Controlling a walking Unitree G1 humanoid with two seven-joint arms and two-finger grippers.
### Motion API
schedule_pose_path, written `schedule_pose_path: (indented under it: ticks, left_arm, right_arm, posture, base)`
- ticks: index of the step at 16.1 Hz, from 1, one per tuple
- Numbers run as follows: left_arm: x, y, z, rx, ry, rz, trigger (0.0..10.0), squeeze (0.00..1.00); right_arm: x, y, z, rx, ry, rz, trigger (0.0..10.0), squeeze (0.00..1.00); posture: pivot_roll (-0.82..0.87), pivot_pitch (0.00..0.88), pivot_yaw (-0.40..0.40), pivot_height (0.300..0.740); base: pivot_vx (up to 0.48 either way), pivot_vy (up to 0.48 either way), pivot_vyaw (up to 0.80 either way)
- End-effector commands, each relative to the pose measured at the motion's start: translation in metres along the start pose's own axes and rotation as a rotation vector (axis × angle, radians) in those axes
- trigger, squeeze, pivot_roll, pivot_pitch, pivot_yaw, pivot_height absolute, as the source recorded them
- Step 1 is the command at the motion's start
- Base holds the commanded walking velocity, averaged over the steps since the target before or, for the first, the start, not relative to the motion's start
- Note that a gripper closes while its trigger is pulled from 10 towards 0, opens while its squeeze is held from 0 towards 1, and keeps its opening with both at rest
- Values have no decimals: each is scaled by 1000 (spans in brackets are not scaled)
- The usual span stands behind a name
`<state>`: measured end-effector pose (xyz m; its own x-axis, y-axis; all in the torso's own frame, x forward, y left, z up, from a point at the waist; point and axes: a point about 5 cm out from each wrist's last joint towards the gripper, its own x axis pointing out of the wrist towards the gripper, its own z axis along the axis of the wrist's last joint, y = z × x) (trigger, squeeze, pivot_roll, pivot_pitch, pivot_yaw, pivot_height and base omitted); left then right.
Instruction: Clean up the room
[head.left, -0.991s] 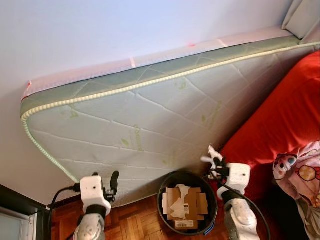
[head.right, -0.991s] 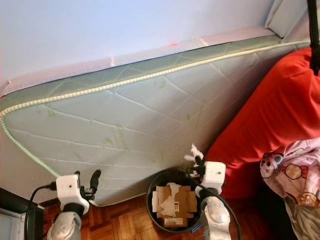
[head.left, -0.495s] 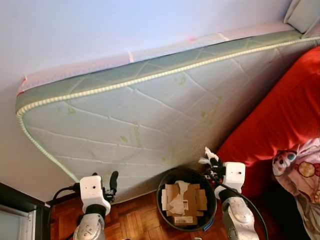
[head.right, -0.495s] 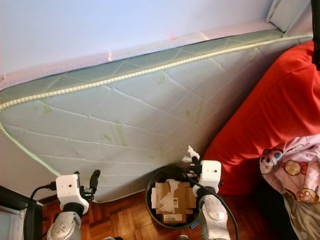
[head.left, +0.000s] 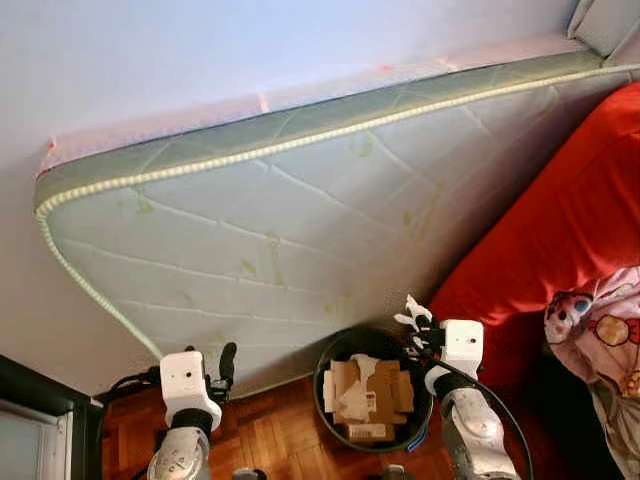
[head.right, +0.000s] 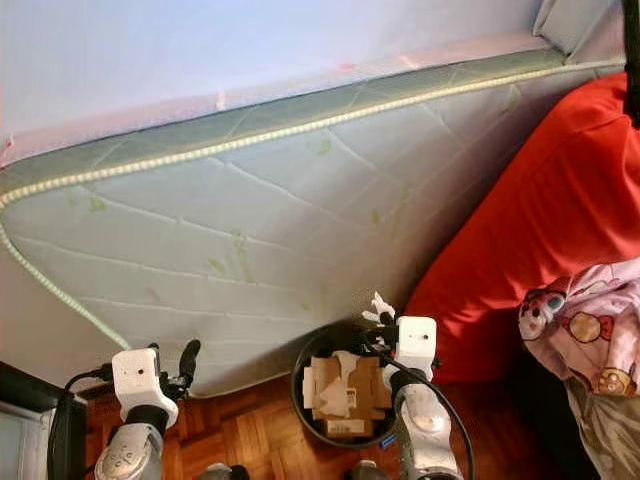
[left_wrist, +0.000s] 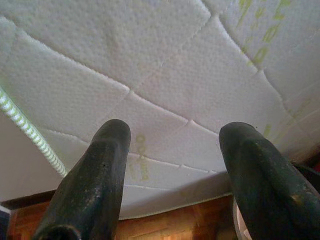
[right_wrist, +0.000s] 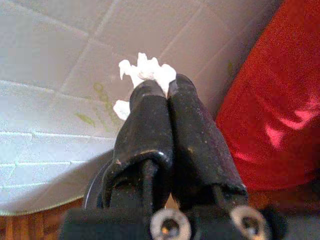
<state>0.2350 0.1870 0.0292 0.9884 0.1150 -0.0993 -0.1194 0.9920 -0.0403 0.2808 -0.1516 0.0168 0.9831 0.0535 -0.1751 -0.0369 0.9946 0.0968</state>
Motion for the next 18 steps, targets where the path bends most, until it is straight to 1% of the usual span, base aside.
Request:
schedule_pose_path:
  ticks: [1, 5, 8, 13, 14, 15, 16, 17, 18]
  left_arm:
    - [-1, 2, -1, 0, 11, 11, 10000, 0]
    - [-1, 0, -1, -2, 11, 11, 10000, 0]
    - [-1, -1, -1, -1, 12, 10, 10000, 0]
    - [-1, -1, -1, -2, 14, 11, 10000, 0]
    - [-1, -1, -1, -3, 15, 11, 10000, 0]
    - [-1, -2, -1, -2, 16, 11, 10000, 0]
    - [0, -2, -1, -2, 17, 12, 10000, 0]
    - [0, -2, -1, -3, 16, 12, 10000, 0]
    - [0, -2, -1, -2, 16, 11, 10000, 0]
  right_arm:
    - [0, 1, -3, -4, 19, 7, 10000, 0]
    - [4, 4, -4, -21, 58, 25, 10000, 0]
    - [4, 4, -4, -12, 45, 29, 10000, 0]
    - [5, 4, -7, -21, 69, 25, 10000, 0]
    - [7, 6, -11, -45, 124, 32, 10000, 0]
    - [7, 7, -11, -47, 128, 41, 10000, 0]
    - [7, 8, -9, -36, 100, 55, 10000, 0]
    - [7, 7, -8, -22, 85, 55, 10000, 0]
    - [9, 6, -7, -28, 96, 52, 10000, 0]
  posture:
    - [-75, 193, 2, 680]
    - [-73, 194, 2, 665]
    - [-69, 197, 1, 665]
    - [-68, 201, 1, 665]
    - [-69, 203, 1, 665]
    - [-69, 203, 1, 660]
    - [-67, 204, 0, 651]
    - [-67, 204, 0, 651]
    - [-63, 206, 1, 651]
  base:
    - [0, 0, 0]
    - [0, 0, 0]
    - [0, 0, 0]
    - [0, 0, 0]
    - [0, 0, 0]
    - [0, 0, 0]
    - [0, 0, 0]
    - [0, 0, 0]
    - [0, 0, 0]
